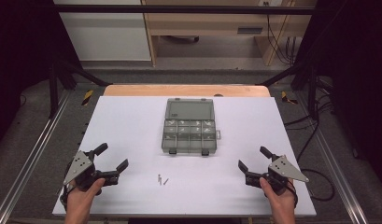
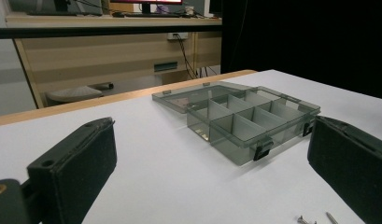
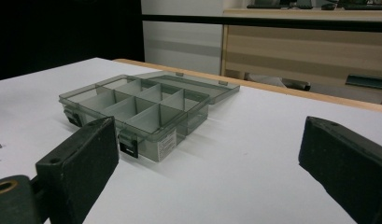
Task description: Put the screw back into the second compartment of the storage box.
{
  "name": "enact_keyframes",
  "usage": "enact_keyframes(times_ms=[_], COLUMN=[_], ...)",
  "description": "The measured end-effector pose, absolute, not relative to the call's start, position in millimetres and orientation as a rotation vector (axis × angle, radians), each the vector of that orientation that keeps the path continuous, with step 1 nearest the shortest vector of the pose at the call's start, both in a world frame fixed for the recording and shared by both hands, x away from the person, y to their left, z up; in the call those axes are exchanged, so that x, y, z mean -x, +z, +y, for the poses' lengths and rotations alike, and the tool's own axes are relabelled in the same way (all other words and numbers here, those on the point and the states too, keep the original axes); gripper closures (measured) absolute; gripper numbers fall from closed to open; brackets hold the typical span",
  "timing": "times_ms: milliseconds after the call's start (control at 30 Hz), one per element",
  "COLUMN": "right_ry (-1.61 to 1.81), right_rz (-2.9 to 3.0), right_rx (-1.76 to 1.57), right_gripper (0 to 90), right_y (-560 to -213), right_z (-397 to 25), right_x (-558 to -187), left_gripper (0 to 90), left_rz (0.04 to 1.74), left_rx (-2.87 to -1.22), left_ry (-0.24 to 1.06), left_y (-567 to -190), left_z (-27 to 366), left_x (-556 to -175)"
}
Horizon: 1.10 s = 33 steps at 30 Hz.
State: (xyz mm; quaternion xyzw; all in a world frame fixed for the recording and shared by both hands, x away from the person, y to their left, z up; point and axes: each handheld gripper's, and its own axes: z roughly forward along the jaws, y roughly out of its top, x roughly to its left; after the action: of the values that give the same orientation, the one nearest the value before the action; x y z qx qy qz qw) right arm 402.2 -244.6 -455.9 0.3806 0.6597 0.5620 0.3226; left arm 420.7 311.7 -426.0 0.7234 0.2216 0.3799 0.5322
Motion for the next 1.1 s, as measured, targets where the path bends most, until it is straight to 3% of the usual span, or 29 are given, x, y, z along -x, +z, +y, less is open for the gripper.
enact_keyframes(times_ms=[833,1100], right_ry=[1.454,1.453], right_rz=[1.718,1.716], right_rx=[-0.976,-0.966], right_gripper=[4.3,4.0], right_y=[-454.0,-453.3], right_z=[-241.5,-241.3], right_x=[-396.2,-395.2], left_gripper=[2.6,2.8], left_rz=[0.573,0.594], left_rx=[-1.843,-2.095], left_ry=[0.862,0.755], left_y=[-422.4,-405.4], left_z=[302.1,267.9], left_x=[-412.0,-422.5])
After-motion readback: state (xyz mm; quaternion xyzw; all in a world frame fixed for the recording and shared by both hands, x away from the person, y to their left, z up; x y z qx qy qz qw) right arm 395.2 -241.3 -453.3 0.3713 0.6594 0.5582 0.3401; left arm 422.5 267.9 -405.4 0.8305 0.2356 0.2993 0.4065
